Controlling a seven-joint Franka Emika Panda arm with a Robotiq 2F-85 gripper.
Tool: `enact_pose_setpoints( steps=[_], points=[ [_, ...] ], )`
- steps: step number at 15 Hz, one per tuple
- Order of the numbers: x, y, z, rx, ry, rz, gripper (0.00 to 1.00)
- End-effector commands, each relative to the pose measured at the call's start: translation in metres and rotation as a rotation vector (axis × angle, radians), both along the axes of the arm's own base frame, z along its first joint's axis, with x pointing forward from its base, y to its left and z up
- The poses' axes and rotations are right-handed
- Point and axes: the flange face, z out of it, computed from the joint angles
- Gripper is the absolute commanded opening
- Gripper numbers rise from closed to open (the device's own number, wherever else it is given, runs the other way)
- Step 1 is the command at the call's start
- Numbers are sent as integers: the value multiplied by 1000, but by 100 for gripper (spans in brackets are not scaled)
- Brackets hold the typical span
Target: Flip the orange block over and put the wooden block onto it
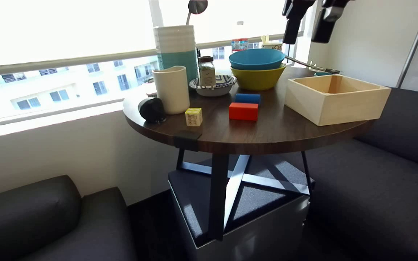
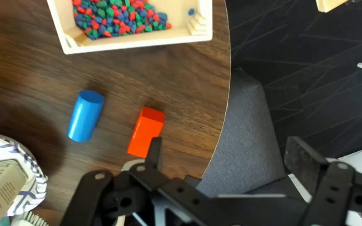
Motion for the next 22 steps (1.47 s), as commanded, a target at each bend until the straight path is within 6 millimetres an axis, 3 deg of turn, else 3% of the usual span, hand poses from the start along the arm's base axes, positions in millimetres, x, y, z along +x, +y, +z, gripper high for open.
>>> enact_pose_setpoints(
  steps=[1,7,8,13,22],
  points=[
    [17,27,-23,44,-38,-75,100],
    [53,35,-55,37,-102,-194,100],
    [44,32,-48,46,-96,-167,100],
    [50,33,-58,43,-83,-182,100],
    [77,34,-95,105,-144,-241,100]
  ],
)
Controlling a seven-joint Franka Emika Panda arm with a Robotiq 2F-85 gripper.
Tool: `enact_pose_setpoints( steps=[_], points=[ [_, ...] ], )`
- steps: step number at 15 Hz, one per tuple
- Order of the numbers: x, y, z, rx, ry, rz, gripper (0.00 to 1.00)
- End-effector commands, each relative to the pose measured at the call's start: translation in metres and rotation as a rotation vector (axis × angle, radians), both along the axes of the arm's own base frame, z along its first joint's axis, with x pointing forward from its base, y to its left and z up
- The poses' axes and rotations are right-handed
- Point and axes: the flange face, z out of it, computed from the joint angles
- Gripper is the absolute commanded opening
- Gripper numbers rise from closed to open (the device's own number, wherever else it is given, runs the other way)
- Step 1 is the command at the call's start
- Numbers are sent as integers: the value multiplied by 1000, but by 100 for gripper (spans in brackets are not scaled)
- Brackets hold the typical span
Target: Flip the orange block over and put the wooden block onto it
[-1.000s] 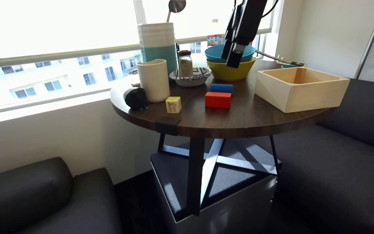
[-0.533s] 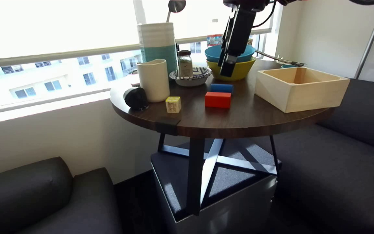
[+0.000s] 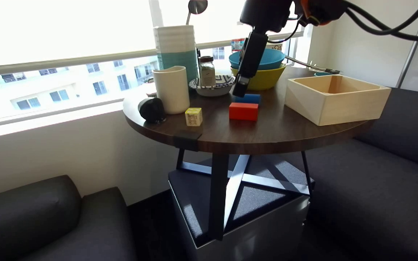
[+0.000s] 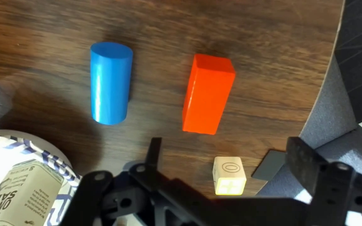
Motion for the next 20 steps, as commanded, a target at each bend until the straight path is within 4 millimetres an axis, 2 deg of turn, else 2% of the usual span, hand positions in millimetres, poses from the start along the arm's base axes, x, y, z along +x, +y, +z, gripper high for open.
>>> enact_pose_setpoints(
  steps=[1,7,8,9,11,13,15,16,17,18,20],
  points=[
    [8,1,-15,21,-15,-29,100],
    [11,-2,-43,25,-1,-54,100],
    [10,-1,-45,28,1,-56,93],
    [10,-1,-46,34,0,-59,74],
    [10,0,-45,54,-8,-68,59],
    [11,0,-42,73,-21,-73,90],
    [11,-1,-42,83,-29,-80,99],
    [11,-1,-42,84,-30,-83,85],
    [11,-1,-42,85,-29,-86,66],
    [10,-2,-43,83,-26,-86,65],
    [9,-4,-45,77,-21,-84,52]
  ],
)
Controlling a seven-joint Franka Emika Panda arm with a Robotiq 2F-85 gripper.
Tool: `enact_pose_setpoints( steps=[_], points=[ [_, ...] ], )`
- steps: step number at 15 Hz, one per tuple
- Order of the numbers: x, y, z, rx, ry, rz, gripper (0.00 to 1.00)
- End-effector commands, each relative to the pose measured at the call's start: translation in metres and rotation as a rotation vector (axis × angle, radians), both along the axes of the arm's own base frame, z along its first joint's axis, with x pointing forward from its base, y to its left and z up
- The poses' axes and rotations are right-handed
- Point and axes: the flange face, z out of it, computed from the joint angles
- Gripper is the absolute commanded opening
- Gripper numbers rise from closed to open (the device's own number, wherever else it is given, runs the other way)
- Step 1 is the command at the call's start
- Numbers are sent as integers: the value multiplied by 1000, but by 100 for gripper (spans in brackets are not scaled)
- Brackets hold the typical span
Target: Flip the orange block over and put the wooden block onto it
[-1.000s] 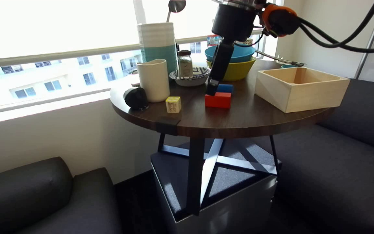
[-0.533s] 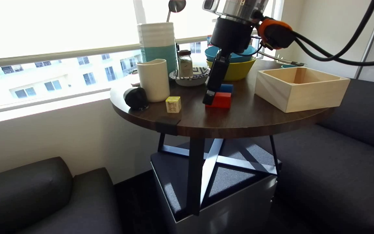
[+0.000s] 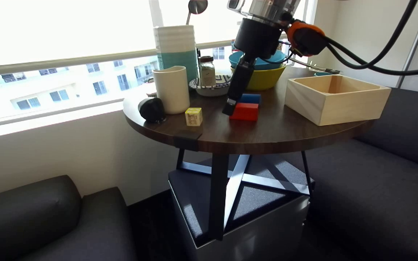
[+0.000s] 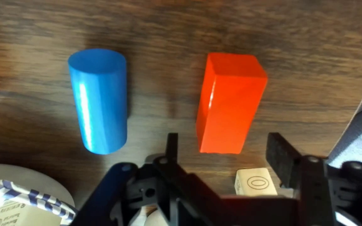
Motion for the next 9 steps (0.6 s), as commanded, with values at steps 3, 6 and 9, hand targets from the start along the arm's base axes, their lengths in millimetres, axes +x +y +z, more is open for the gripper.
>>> enact_pose_setpoints(
  steps=[3,6,9],
  points=[
    [-7,-5,-4,10,-7,-4,29],
    [-9,-9,0,59,-7,-19,9],
    [-11,-15,6,104,-23,-26,8]
  ],
)
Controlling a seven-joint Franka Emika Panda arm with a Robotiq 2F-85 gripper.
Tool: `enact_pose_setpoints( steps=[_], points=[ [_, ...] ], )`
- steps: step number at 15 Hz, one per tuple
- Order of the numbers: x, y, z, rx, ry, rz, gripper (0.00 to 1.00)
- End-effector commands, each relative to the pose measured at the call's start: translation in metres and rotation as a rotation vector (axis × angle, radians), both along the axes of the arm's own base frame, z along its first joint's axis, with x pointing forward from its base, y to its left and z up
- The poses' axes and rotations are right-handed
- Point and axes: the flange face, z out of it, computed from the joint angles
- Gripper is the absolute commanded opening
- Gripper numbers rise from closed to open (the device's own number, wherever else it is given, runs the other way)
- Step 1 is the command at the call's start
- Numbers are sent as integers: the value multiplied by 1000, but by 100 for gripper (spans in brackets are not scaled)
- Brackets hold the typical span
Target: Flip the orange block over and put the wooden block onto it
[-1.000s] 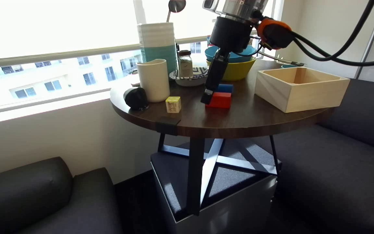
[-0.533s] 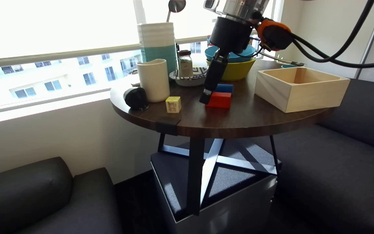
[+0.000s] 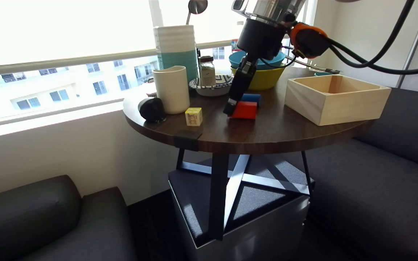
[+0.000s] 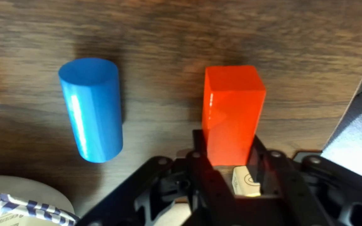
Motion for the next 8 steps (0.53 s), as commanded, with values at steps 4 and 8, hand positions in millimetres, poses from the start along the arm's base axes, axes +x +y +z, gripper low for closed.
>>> enact_pose_setpoints(
  steps=[4,8],
  points=[
    [-12,-13,17,112,-76,-4,8],
    [-14,-10,23,165,-142,3,8]
  ],
)
